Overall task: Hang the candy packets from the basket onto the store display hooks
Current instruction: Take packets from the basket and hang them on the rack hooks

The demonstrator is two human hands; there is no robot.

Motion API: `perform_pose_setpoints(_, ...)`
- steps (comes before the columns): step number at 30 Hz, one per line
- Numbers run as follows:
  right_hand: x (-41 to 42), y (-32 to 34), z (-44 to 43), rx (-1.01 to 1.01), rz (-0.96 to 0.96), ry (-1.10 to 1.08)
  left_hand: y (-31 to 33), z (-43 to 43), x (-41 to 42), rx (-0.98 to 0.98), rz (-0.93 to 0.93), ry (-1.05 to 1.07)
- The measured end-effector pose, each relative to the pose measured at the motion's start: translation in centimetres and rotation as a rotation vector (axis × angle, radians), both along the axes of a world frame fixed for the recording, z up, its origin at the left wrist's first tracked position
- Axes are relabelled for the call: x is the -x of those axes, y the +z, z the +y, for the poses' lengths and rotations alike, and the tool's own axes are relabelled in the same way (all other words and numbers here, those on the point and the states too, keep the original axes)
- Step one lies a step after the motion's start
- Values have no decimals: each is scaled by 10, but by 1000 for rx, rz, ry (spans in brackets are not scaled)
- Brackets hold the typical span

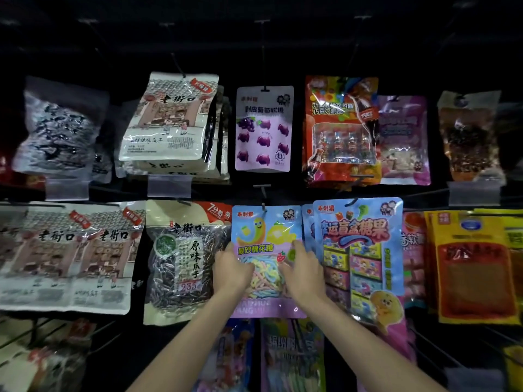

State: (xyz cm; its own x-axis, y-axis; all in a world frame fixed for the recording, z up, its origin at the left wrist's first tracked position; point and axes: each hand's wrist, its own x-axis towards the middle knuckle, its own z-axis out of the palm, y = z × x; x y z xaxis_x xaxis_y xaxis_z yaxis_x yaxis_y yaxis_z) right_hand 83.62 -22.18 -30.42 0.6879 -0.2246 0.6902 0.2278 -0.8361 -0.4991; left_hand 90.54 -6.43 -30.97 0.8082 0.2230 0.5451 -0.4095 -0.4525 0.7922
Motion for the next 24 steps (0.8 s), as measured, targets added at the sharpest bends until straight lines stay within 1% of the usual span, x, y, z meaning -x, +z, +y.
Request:
perform_pose_setpoints(8, -12, -5, 0, -20, -32, -7, -4, -13, -2, 44, 15, 14)
perform_pose_setpoints(11, -13, -8, 2, 15, -44, -24, -9, -15, 3, -5, -17, 7)
perform_pose_setpoints(15, -10, -11, 3, 130, -17, -81, -23, -17, 16, -212, -84, 37)
perform_pose_setpoints(19, -4, -19, 8, 274, 13, -117, -37, -18, 30, -438, -136, 134)
perform_pose_setpoints(22, -5, -26, 9, 378, -15, -103, -46, -18, 32, -579, -180, 204)
perform_pose_setpoints(24, -3, -27, 10, 427, 9, -94, -48, -18, 32, -648, -204, 242)
